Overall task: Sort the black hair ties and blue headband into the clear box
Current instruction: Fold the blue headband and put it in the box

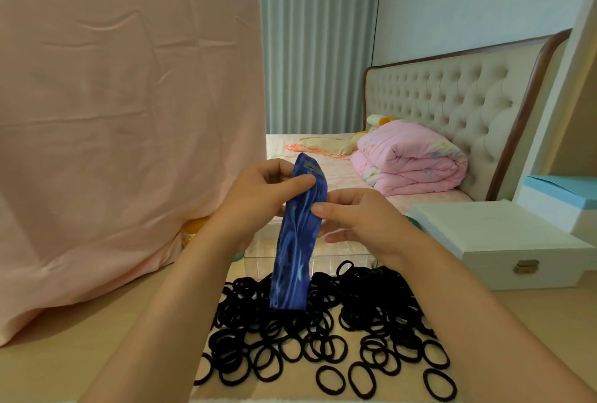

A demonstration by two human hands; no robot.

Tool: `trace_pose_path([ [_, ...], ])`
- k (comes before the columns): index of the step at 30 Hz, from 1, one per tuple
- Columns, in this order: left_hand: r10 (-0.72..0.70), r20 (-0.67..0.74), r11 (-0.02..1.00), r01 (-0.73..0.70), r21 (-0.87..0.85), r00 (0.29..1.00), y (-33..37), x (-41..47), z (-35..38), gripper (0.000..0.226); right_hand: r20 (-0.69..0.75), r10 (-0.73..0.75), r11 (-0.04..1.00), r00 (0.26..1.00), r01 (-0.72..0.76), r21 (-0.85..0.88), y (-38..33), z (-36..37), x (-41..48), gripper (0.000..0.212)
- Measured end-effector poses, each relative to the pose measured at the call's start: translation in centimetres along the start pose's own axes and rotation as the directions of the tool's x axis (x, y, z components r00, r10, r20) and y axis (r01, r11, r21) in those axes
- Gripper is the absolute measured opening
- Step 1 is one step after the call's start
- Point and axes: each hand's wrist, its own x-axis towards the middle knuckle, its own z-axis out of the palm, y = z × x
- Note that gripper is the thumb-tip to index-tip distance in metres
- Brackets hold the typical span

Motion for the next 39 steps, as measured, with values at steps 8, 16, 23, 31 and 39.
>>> trace_pose_path([
  [8,-0.149,0.075,0.989,0.15,-0.01,0.986,-0.7,0.0,-0.3,0.017,-0.036,0.031,0.995,0.999,-0.028,0.096,0.4,0.5,0.4,0.021],
  [16,-0.305,0.118,0.95,0.31,-0.03,0.945,-1.2,0.1,-0.2,0.042,-0.132,0.039,0.994,0.99,-0.025,0.102,0.6,0.7,0.6,0.046],
  [23,-0.215,0.232,0.974,0.19,0.128,0.949,-1.2,-0.1,-0.2,0.036,-0.191,-0.028,0.999,0.981,0.034,0.028,0.7,0.0,0.7,0.006],
  [31,-0.101,0.072,0.888,0.057,0.455,0.992,-1.7,0.4,0.2,0.009,-0.056,-0.001,0.997,0.998,-0.003,-0.073,0.7,-0.1,0.5,0.033],
  [39,-0.165,0.122,0.966,0.135,0.223,0.979,-2.2,0.3,0.2,0.017,-0.044,-0.01,0.979,0.999,0.001,-0.206,1.0,-1.0,0.5,0.004],
])
